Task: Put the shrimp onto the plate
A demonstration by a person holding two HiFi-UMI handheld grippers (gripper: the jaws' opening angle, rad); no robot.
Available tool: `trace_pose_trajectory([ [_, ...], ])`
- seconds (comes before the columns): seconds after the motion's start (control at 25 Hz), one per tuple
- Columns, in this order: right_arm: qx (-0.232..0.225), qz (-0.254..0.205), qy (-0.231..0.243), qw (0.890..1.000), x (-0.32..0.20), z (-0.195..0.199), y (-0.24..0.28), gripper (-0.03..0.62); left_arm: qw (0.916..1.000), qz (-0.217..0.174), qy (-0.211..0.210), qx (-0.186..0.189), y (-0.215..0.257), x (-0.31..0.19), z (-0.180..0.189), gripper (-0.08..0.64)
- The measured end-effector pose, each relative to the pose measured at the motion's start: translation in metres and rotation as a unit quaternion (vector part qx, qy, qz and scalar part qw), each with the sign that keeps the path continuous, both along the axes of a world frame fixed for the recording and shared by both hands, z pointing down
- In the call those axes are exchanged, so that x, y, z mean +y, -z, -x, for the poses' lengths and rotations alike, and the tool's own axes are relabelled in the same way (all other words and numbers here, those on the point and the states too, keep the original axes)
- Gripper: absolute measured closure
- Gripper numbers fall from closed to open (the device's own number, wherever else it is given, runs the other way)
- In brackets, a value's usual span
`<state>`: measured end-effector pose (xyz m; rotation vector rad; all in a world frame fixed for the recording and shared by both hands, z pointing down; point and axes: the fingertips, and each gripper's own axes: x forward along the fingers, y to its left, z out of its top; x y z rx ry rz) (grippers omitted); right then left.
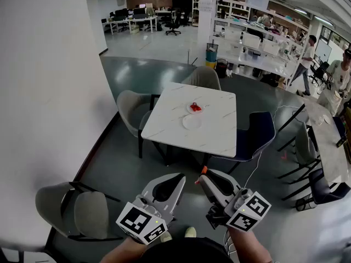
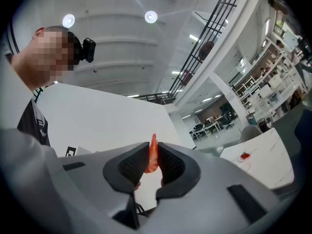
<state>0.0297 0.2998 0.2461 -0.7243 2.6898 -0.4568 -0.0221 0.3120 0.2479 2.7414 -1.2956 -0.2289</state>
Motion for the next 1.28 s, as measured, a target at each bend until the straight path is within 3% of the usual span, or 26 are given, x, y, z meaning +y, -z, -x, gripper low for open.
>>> trace_pose_trajectory([
  [0.36, -0.016, 0.003, 0.029, 0.999, 0.005, -0.001, 0.004, 0.532, 1.0000, 0.005, 0.002, -0.002, -0.002, -0.002, -0.005, 0.552],
  [0.84, -0.033, 0.005, 0.027, 0.999, -0.007, -0.017, 0.003, 0.532, 0.9999, 0.005, 0.012, -0.005, -0.007, -0.012, -0.010, 0.552],
  [1.28, -0.041, 0.005, 0.033, 0.999, -0.020, -0.046, 0.002, 0.532, 0.9999, 0.001, 0.015, -0.008, -0.009, -0.028, -0.038, 0.552],
])
